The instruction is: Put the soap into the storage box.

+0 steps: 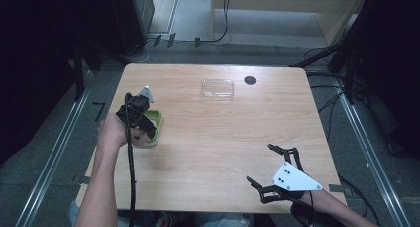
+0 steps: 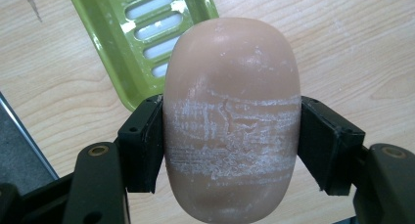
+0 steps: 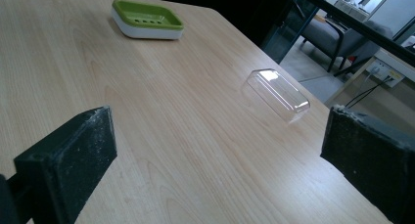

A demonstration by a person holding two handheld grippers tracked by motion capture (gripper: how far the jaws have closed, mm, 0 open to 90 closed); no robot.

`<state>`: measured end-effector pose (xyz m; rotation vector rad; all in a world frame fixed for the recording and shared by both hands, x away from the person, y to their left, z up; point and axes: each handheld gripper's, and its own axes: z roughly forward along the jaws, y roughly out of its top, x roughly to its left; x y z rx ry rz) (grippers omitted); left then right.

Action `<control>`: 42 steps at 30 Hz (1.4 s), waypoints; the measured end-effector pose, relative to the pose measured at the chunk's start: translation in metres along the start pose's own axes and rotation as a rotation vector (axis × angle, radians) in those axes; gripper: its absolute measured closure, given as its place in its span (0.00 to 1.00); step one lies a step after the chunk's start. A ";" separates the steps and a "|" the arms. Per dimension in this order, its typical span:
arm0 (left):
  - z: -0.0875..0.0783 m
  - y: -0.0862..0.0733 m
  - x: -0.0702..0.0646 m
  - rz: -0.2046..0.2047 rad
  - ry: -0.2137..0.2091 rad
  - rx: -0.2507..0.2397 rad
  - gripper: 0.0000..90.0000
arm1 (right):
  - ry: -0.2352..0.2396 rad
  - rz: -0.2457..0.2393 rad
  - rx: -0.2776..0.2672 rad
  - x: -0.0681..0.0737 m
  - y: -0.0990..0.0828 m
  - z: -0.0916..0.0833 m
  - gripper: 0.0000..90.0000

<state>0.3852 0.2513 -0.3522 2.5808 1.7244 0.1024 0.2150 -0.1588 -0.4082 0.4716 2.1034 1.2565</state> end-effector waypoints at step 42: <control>0.002 0.037 0.019 -0.052 -0.009 0.005 0.37 | -0.001 0.002 -0.004 0.000 0.000 0.000 0.00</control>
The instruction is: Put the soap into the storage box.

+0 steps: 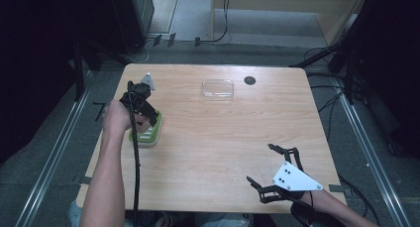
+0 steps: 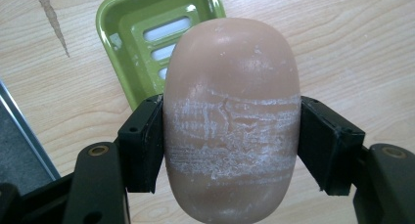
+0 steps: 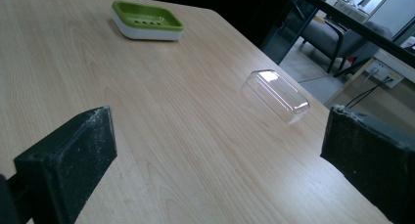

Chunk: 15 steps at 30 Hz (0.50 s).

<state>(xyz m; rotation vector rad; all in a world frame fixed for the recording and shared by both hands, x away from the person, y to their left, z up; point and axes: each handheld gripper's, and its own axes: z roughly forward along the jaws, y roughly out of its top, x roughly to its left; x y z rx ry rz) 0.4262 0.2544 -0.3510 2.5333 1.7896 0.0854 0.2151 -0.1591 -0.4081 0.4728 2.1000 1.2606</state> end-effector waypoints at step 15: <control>0.018 0.006 0.008 -0.064 0.003 -0.015 0.37 | -0.001 -0.002 -0.002 0.000 0.000 0.000 0.00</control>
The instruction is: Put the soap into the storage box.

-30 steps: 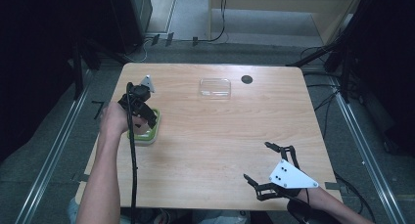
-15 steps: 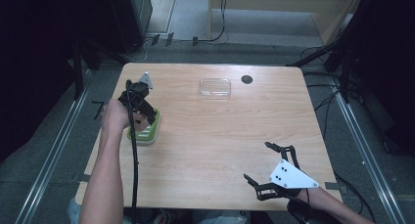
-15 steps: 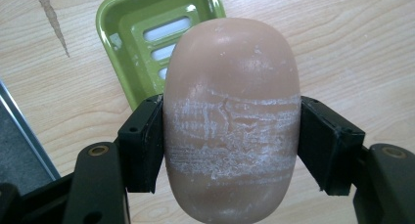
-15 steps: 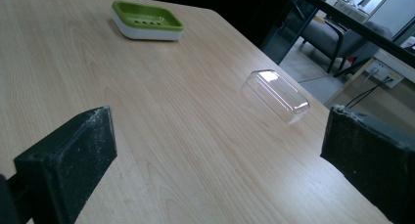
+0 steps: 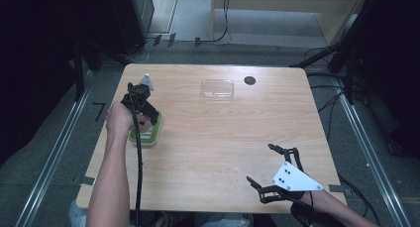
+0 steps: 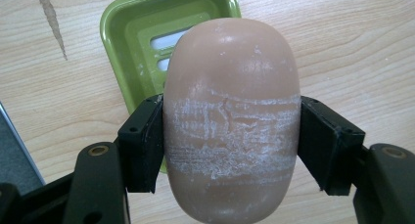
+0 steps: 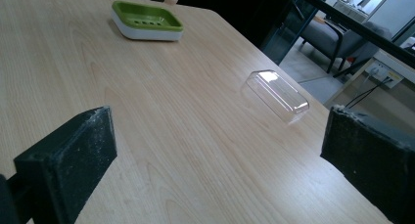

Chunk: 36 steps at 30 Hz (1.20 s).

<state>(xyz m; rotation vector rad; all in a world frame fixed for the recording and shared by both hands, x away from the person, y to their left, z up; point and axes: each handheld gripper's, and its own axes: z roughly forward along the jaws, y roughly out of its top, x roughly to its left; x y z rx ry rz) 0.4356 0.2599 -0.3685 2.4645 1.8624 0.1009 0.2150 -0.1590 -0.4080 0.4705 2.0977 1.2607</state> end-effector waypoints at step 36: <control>0.041 0.007 0.019 -0.101 -0.018 0.022 0.37 | -0.001 0.003 -0.003 0.000 0.000 0.000 0.00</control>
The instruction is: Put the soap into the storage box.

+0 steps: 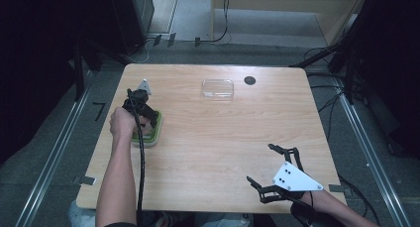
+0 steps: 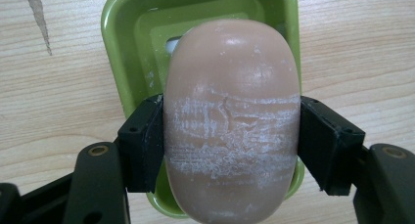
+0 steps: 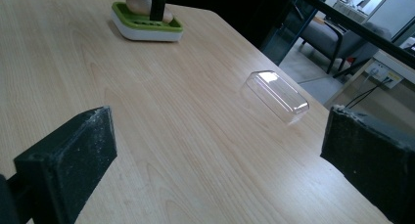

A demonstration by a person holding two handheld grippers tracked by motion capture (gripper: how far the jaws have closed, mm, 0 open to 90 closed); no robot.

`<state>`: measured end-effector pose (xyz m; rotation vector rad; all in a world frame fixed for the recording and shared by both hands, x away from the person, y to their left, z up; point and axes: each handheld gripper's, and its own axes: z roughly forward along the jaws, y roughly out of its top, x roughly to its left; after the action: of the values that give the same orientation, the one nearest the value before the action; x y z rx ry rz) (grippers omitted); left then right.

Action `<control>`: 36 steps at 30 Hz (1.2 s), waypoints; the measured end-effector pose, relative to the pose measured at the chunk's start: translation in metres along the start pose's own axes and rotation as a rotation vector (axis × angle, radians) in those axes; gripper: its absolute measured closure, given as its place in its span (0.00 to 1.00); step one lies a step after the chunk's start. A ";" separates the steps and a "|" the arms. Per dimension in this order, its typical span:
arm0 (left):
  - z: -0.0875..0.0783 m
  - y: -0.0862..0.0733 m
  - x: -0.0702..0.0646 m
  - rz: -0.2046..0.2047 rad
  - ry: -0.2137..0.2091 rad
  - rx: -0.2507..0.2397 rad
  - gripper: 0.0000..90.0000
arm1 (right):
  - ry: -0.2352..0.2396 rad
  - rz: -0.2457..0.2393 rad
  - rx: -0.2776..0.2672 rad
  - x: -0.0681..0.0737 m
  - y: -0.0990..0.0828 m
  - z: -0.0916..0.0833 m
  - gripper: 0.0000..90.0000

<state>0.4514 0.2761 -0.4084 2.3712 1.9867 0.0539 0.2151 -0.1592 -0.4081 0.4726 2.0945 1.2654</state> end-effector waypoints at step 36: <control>0.021 0.003 0.003 -0.045 0.038 -0.036 0.37 | -0.002 -0.001 -0.004 0.000 0.000 0.000 0.00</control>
<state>0.4560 0.2783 -0.4293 2.3202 2.0364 0.1335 0.2151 -0.1598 -0.4082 0.4704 2.0905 1.2674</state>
